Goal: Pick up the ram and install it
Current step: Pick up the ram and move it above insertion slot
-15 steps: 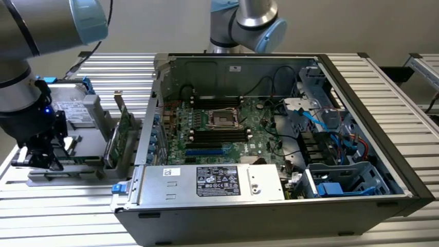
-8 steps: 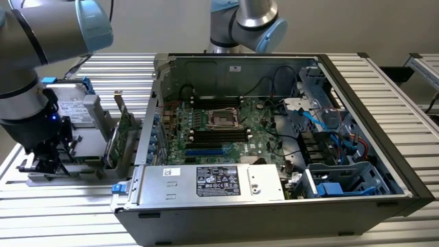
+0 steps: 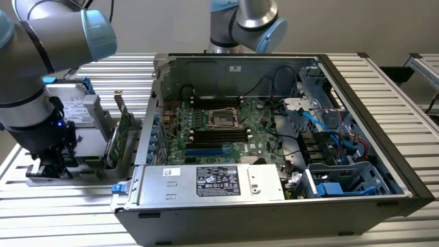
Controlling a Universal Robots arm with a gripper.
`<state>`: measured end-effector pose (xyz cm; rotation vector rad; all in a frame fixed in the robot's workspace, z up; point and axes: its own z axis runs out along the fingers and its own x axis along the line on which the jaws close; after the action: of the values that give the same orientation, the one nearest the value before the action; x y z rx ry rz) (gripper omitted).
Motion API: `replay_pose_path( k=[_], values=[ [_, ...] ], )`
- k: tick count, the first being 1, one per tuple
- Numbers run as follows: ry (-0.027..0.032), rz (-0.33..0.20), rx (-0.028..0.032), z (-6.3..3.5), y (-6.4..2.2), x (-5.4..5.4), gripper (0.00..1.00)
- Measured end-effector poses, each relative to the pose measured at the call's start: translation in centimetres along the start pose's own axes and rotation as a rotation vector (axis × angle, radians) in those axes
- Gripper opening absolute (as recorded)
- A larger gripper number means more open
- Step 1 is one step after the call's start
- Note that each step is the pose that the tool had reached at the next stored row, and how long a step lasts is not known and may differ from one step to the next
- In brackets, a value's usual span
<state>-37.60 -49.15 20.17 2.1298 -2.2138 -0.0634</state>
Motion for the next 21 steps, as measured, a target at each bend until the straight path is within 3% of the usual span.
replay_pose_path(
  k=[5, 11, 13, 21],
  values=[
    [-0.0001, 0.000, 0.0003, 0.78, -0.13, -0.01, 0.36],
    [0.0000, 0.001, 0.0003, 0.80, -0.14, 0.00, 0.36],
    [-0.0001, 0.001, 0.0002, 0.81, -0.14, -0.01, 0.27],
    [-0.0004, 0.005, 0.0001, 0.86, -0.15, -0.01, 0.25]
  ],
)
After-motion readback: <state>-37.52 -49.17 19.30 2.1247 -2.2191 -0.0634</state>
